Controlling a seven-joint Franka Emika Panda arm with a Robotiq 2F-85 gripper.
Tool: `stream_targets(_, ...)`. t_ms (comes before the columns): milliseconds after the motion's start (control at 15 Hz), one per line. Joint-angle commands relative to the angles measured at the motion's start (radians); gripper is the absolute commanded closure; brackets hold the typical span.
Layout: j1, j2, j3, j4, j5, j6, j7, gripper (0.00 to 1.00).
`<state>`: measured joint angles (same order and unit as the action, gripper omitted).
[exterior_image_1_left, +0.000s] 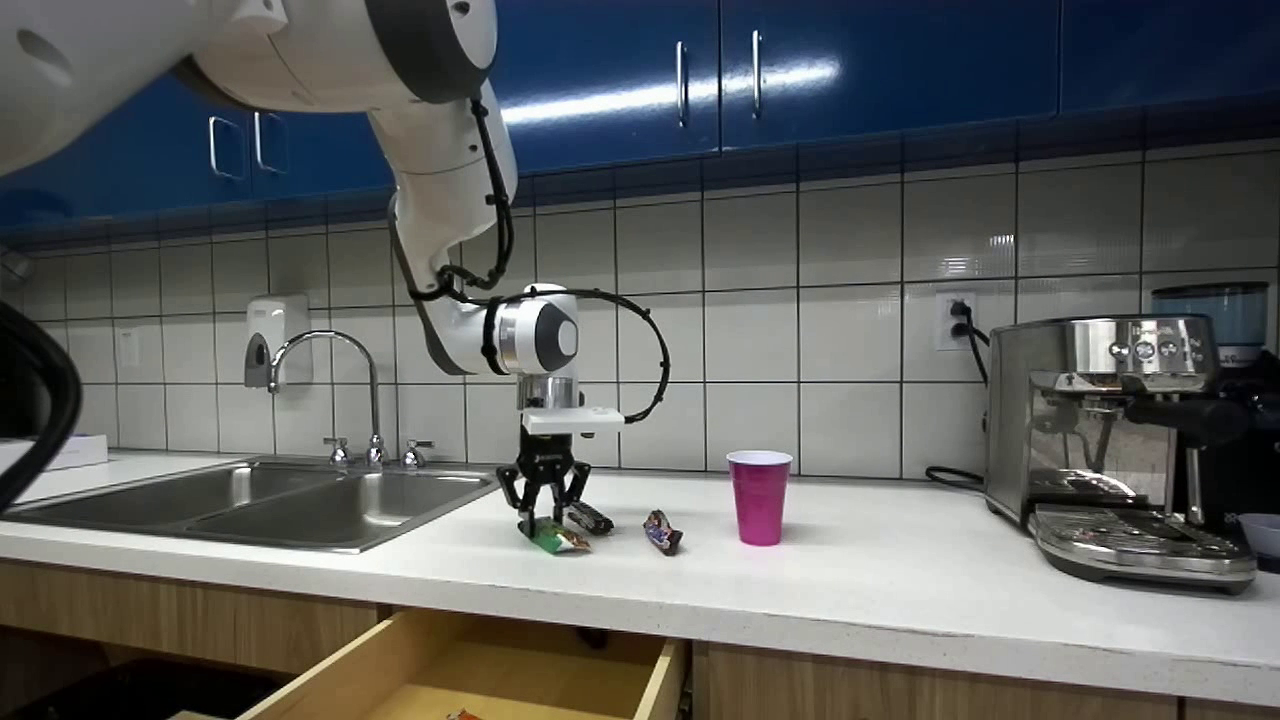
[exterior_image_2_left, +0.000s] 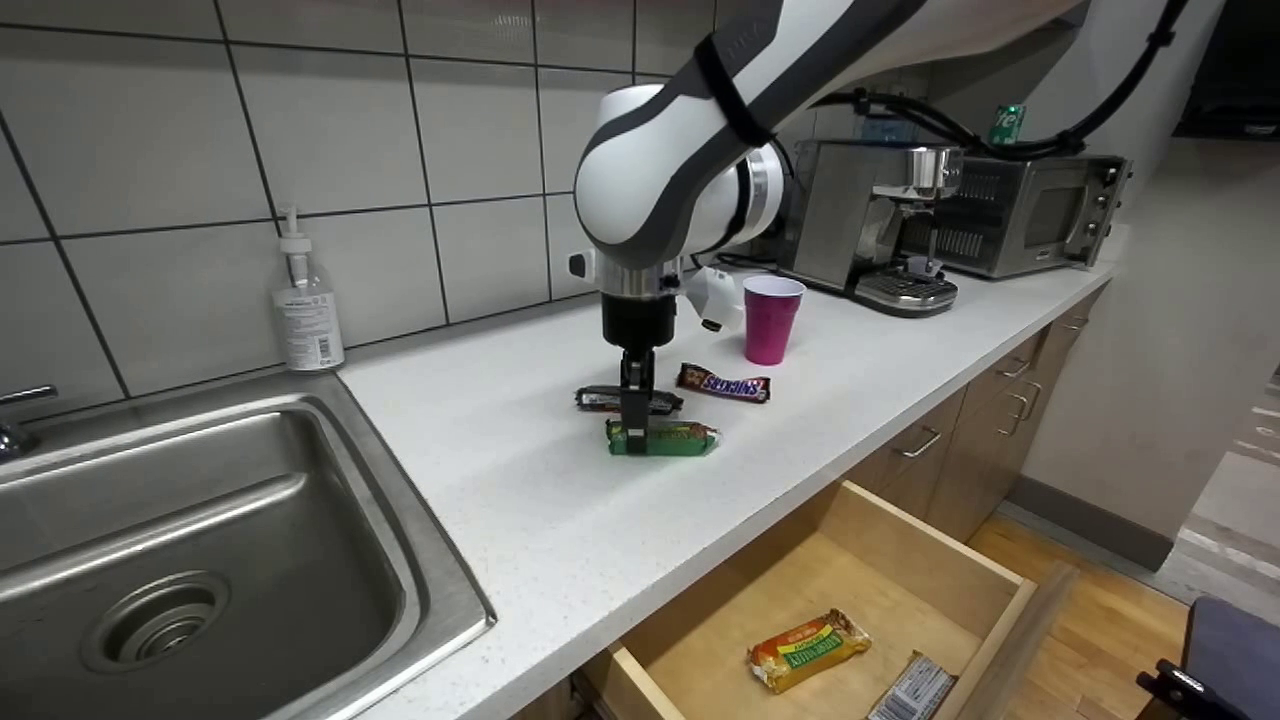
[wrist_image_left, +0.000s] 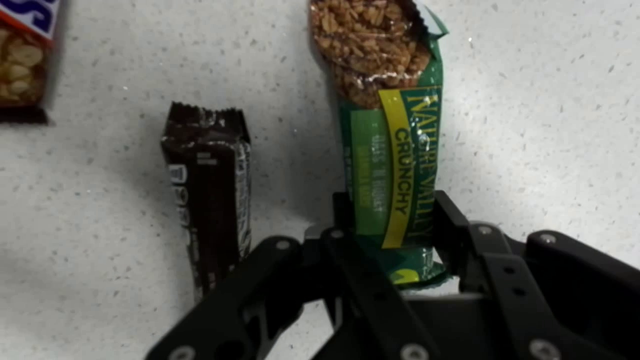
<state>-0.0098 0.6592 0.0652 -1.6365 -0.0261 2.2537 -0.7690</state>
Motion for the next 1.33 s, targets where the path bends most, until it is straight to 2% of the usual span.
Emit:
stream_targets(0,-0.025,-0.042,0.024,-0.014,-0.01,-0.039,0.003,0.84)
stream_targets(467,-0.036,-0.166,0.027,-0.159,-0.01,-0.035,-0.025,0.84)
stream_targets(1267,-0.053,-0.45,0.009,-0.5,-0.001,-0.016,-0.122,0.84)
